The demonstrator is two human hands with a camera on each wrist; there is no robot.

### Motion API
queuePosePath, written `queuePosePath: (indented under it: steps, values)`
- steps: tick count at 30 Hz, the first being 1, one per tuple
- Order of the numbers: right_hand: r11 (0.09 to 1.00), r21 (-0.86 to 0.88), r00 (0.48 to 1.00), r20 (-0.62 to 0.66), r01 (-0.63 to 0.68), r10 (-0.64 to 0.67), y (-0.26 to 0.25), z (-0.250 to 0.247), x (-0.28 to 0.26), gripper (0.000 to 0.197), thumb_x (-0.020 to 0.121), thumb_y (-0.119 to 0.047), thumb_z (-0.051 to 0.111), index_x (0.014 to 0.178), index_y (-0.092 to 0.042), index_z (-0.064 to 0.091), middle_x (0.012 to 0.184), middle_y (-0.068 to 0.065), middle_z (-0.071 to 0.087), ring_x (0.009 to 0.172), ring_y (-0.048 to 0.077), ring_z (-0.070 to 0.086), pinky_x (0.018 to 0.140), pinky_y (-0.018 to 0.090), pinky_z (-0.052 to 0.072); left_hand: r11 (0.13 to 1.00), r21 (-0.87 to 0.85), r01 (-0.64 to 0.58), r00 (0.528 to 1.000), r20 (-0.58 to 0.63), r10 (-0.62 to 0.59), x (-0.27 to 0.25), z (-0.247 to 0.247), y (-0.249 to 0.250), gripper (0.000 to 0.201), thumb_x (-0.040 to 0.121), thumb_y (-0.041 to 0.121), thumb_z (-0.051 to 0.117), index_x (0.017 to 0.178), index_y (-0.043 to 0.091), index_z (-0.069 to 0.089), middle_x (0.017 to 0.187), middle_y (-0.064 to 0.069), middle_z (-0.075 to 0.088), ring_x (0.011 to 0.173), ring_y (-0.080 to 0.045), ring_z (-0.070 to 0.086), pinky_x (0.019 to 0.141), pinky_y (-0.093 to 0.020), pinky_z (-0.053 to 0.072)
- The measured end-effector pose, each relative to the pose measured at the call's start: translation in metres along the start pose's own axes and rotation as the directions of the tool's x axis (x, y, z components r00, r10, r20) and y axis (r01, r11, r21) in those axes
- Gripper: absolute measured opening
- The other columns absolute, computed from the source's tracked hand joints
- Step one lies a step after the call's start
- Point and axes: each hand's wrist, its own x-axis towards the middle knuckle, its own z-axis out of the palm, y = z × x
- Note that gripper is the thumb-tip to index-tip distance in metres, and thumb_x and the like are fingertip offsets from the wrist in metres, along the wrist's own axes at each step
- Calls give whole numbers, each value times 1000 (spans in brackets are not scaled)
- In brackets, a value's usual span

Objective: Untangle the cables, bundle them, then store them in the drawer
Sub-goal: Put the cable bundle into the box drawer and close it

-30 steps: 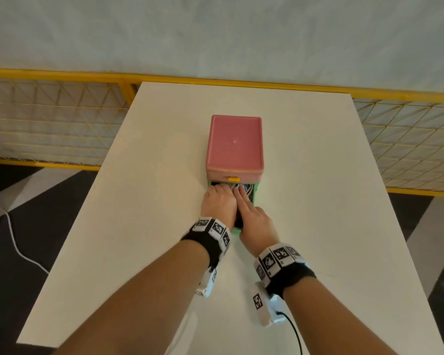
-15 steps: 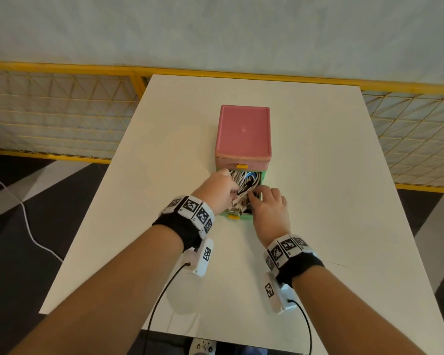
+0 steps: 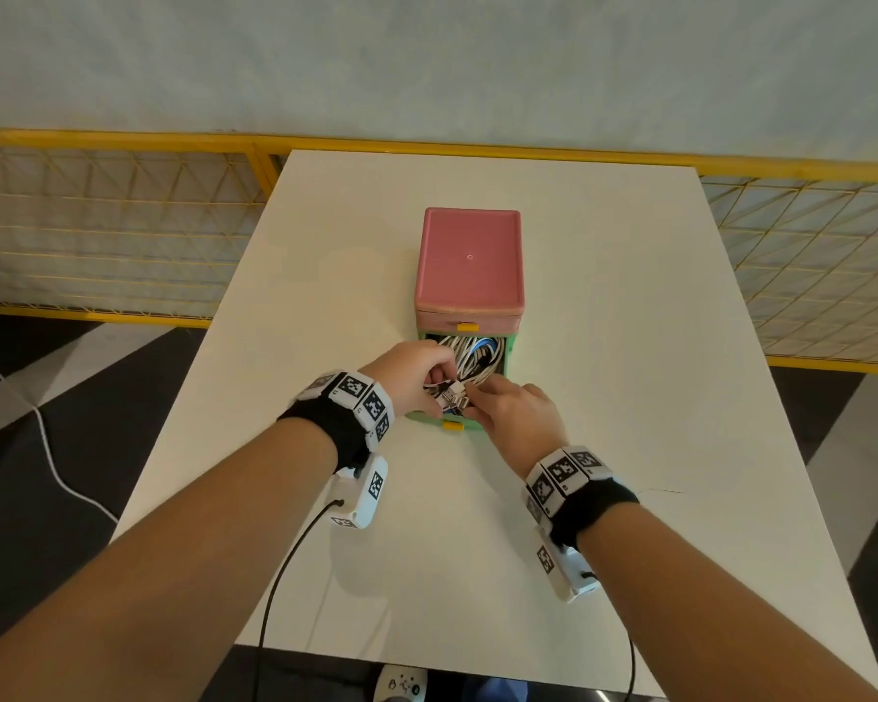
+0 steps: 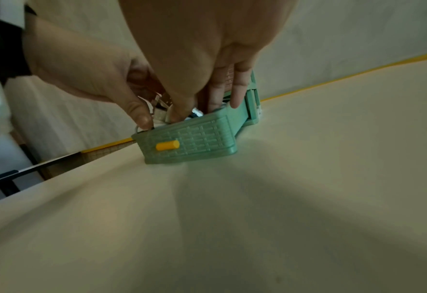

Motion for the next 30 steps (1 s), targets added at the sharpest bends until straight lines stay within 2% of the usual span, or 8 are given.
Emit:
queuePosePath:
  steps: [5,12,17,21,24,26,28,30]
  values:
    - [980,193,996,76,-54,40,2,2,3,34,98,-26,45,128,-13,55,115,8,56,102,28,57,84,36,46,1000,-13,-4,999,-34,4,3,4,-5,39,66,4,85,100,9,66,92,2,49,85,-15,50,80,-28,45]
    - [974,223,997,66,-49,35,1,2,-3,30,97,-20,45,118,-3,58,111,14,50,89,31,57,75,27,39,999,38,-25,994,-109,29,7,18,-3,24,79,4,75,100,9,63,95,1,44,89,-18,49,82,-31,44]
    - [975,216,996,82,-54,37,0,-4,-2,28,97,-19,46,117,-6,61,112,11,52,94,28,56,84,31,45,998,56,12,985,-171,-2,8,28,-2,23,82,2,70,102,11,63,101,-6,49,99,-25,52,81,-31,43]
    - [951,289,992,-22,-109,121,2,-12,5,18,90,-19,58,98,-9,70,102,7,58,88,26,59,75,34,47,1000,15,-3,985,-170,6,4,29,-7,31,82,5,73,113,7,68,107,-10,49,100,-25,54,89,-29,43]
    - [976,158,989,40,-149,144,-2,-15,12,16,89,-25,59,94,-15,70,100,2,57,87,23,59,66,29,41,999,-16,-34,990,-135,31,-3,25,-9,35,86,8,68,121,8,67,103,-6,43,90,-19,51,87,-30,46]
    - [987,29,983,100,-155,152,-8,-18,18,19,90,-26,56,97,-17,70,99,2,59,90,23,60,66,28,37,999,2,-39,992,-122,38,-6,22,-5,32,86,24,69,115,9,71,97,-4,47,85,-19,53,83,-35,47]
    - [986,-30,976,141,-161,164,-11,-20,22,20,89,-27,55,98,-17,71,93,2,59,86,22,59,65,28,36,996,82,-36,996,-76,42,-5,20,1,37,83,36,72,111,11,73,97,-7,55,89,-23,56,82,-38,47]
    - [991,-23,973,184,-135,137,-7,-23,24,22,89,-28,56,97,-16,72,86,3,60,78,21,55,65,27,34,976,215,-28,1000,-7,30,0,19,7,41,86,38,70,120,14,70,108,-8,58,101,-27,55,84,-36,45]
